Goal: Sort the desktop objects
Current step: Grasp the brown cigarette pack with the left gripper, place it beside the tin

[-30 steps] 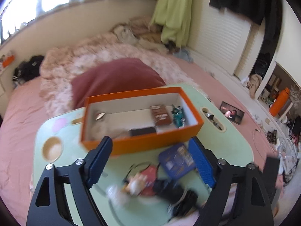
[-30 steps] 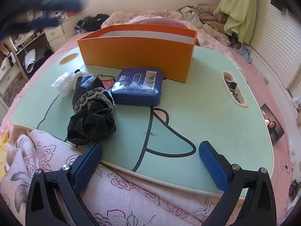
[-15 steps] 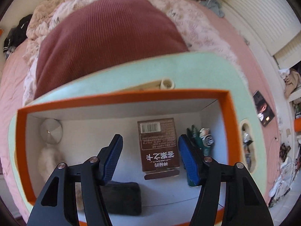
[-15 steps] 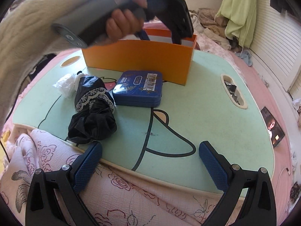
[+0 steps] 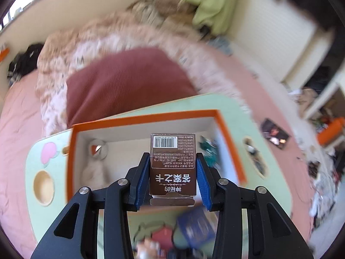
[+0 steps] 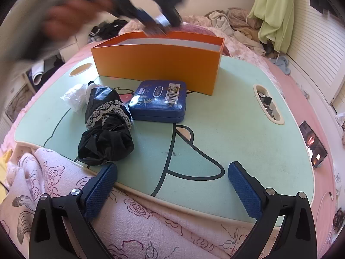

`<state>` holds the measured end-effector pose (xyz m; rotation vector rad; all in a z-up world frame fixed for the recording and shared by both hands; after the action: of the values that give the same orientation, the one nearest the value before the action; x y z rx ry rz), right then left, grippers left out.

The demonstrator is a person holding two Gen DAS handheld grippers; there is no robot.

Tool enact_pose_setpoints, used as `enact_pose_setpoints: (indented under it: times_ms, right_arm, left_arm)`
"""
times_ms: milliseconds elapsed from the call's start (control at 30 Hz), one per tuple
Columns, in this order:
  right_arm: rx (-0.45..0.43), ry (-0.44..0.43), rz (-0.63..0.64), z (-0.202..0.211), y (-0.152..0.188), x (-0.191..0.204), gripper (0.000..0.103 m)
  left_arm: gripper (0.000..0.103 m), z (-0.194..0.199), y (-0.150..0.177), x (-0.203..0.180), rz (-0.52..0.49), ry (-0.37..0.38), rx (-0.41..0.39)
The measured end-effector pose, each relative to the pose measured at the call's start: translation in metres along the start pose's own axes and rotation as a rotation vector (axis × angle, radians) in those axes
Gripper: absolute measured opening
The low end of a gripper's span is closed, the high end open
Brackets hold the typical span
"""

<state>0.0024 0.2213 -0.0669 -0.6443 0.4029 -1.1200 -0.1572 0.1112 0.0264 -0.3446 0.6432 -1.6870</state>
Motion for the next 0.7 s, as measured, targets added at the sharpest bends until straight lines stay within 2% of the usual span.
enact_pose_setpoints:
  times_ms: [100, 233, 333, 433, 533, 633, 700]
  right_arm:
    - [0.0, 0.0, -0.001, 0.0, 0.0, 0.0, 0.103]
    - [0.0, -0.001, 0.0, 0.001, 0.0, 0.0, 0.103]
    - [-0.001, -0.001, -0.001, 0.001, 0.0, 0.0, 0.103]
    - [-0.001, -0.001, -0.001, 0.001, 0.0, 0.001, 0.103]
    - [-0.001, 0.0, -0.001, 0.001, 0.0, 0.001, 0.103]
    - [-0.001, 0.0, -0.001, 0.001, 0.0, 0.001, 0.103]
    - [-0.001, 0.001, -0.002, 0.001, -0.001, 0.001, 0.103]
  left_arm:
    - [0.042, 0.034, 0.037, -0.002, -0.014, 0.069, -0.043]
    - [0.042, 0.035, 0.075, 0.005, -0.013, 0.081, -0.025]
    - [0.06, 0.024, 0.078, 0.015, 0.01, 0.018, -0.001]
    - [0.061, 0.026, 0.074, 0.019, 0.004, -0.043, -0.06]
    - [0.063, 0.044, 0.079, 0.02, 0.025, -0.029, -0.116]
    - [0.082, 0.065, 0.099, 0.03, 0.044, -0.058, -0.179]
    - [0.082, 0.073, 0.117, 0.041, 0.043, -0.119, -0.206]
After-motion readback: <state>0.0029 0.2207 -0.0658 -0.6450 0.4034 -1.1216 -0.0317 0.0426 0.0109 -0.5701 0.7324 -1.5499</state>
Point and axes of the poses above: each gripper's, at about its wrist camera, not at the fingertips, and z roughly against the way its jaws point, x to its left, y to its underside, the point moved 8 cm from there along -z, roughly the way its jaws point, and after that the axes turned 3 degrees about -x, right-handed, at the moved point
